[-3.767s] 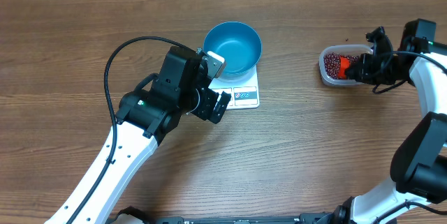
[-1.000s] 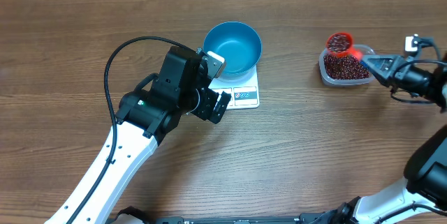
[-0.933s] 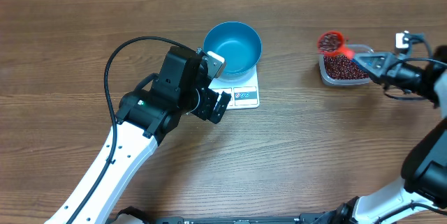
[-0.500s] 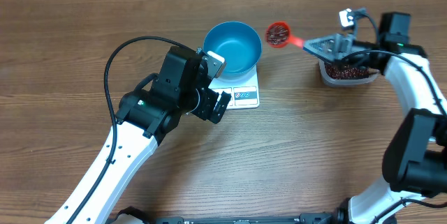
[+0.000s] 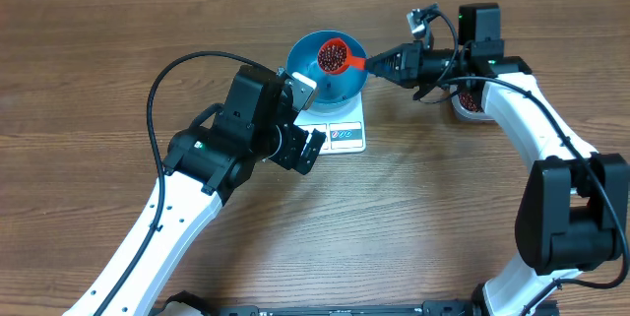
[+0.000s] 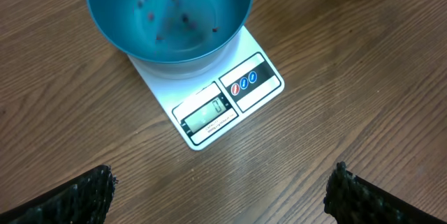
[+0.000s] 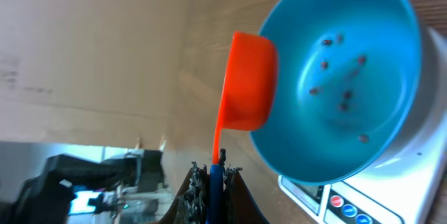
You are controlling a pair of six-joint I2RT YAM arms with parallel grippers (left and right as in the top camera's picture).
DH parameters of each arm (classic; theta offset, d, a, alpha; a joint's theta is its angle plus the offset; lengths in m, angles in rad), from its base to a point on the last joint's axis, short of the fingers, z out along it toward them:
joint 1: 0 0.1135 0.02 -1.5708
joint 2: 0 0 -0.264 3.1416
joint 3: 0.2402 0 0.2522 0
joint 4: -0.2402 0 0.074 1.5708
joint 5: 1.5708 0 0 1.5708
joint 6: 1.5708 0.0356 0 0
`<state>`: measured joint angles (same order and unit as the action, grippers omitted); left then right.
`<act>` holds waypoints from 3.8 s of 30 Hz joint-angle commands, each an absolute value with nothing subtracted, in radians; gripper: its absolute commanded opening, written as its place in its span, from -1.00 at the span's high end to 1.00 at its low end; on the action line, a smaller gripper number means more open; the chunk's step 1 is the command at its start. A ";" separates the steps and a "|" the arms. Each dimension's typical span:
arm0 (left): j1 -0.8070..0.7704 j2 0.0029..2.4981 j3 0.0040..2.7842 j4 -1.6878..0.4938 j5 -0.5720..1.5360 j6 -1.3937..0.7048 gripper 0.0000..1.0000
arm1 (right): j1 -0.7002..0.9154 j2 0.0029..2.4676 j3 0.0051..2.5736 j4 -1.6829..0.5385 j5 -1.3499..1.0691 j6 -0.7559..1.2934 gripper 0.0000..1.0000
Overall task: Scoop item into bowl and weigh 150g on scale
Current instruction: 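Carry the scoop leftward over the teal bowl with the right gripper, then tip the scoop to pour beans into the teal bowl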
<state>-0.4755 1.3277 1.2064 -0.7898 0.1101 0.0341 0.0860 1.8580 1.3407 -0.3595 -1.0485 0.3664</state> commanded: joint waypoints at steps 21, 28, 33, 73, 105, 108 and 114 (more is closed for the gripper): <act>-0.471 1.320 1.209 -0.789 0.123 0.056 -0.99 | 0.123 1.711 1.357 -0.463 -0.852 -0.031 0.93; -0.471 1.320 1.209 -0.789 0.123 0.056 -0.99 | 0.124 1.642 1.357 -0.473 -0.785 -0.059 0.93; -0.471 1.320 1.209 -0.789 0.123 0.056 -0.99 | 0.138 1.627 1.357 -0.513 -0.679 -0.072 0.93; -0.471 1.320 1.209 -0.789 0.123 0.056 -0.99 | 0.461 1.625 1.374 -0.572 0.046 -0.162 0.93; -0.471 1.320 1.209 -0.789 0.123 0.056 -0.99 | 0.527 1.625 1.374 -0.572 0.107 -0.238 0.93; -0.471 1.320 1.209 -0.789 0.123 0.056 -0.99 | 0.529 1.625 1.374 -0.592 0.036 -0.299 0.93; -0.471 1.320 1.209 -0.789 0.123 0.056 -0.99 | 0.522 1.625 1.374 -0.605 0.050 -0.243 0.93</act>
